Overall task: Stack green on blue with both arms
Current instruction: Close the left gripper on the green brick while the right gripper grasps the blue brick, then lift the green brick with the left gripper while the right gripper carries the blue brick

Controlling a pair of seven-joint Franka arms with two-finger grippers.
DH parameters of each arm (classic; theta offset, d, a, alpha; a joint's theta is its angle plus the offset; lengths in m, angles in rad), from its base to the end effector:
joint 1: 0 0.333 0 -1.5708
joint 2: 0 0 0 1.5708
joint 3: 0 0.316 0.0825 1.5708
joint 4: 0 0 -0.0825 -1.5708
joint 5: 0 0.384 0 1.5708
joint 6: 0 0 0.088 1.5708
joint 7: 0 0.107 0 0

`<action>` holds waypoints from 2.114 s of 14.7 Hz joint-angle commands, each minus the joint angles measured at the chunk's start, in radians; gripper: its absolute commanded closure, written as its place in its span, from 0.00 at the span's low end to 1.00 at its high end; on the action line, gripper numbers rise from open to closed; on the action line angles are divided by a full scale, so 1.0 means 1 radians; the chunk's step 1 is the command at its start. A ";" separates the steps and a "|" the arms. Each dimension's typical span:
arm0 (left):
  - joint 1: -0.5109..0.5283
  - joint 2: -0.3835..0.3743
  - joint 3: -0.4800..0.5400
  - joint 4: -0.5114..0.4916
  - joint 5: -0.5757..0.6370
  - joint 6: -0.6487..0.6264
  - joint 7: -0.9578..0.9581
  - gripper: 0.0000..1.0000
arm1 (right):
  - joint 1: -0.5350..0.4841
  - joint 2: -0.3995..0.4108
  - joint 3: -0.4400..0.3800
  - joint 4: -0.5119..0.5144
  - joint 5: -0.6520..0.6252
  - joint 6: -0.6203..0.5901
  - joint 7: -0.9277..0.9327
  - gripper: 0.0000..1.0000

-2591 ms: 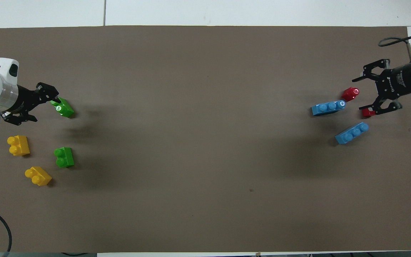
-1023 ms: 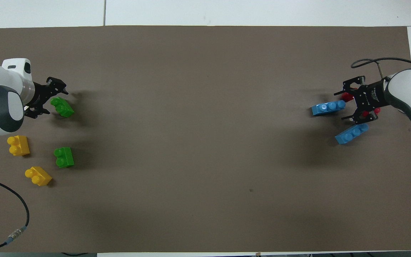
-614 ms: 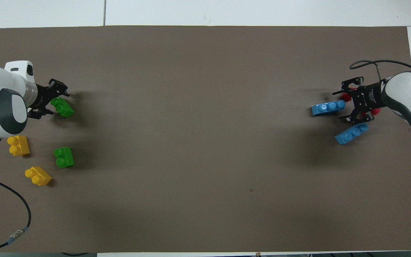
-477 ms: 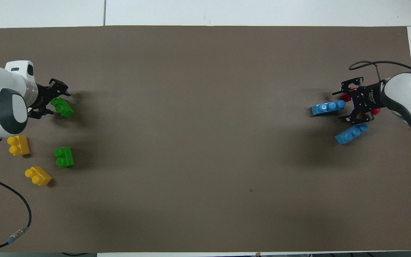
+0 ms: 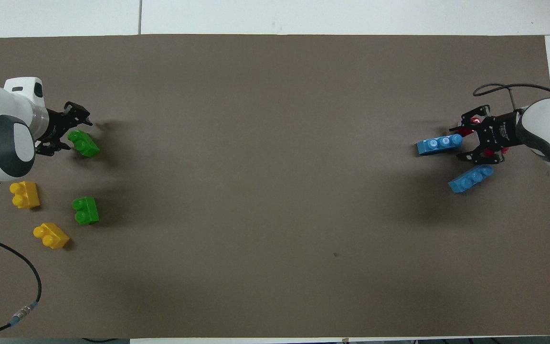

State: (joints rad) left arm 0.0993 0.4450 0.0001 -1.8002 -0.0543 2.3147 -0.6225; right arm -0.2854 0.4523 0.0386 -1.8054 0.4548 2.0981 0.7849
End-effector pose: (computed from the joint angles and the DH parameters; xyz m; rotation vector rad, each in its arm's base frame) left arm 0.6540 0.0642 0.3068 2.8643 1.1395 0.0871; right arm 0.6201 -0.1361 0.2862 -2.2190 1.6833 0.3613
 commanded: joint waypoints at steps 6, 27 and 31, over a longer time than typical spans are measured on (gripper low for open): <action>0.000 -0.002 0.005 0.010 -0.009 -0.020 -0.008 0.43 | -0.011 -0.001 0.007 -0.009 0.056 0.003 -0.046 0.40; -0.042 -0.147 0.001 0.022 -0.010 -0.193 -0.126 1.00 | 0.248 -0.122 0.018 0.080 0.105 -0.021 0.316 1.00; -0.122 -0.225 0.005 0.022 -0.007 -0.268 -0.385 1.00 | 0.400 -0.144 0.018 0.063 0.096 0.022 0.470 1.00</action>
State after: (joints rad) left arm 0.0241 0.2700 -0.0083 -1.7632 -0.0557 2.0922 -0.8799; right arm 0.0753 0.3174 0.0604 -1.7122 0.5378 2.0903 1.2150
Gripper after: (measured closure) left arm 0.656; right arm 0.656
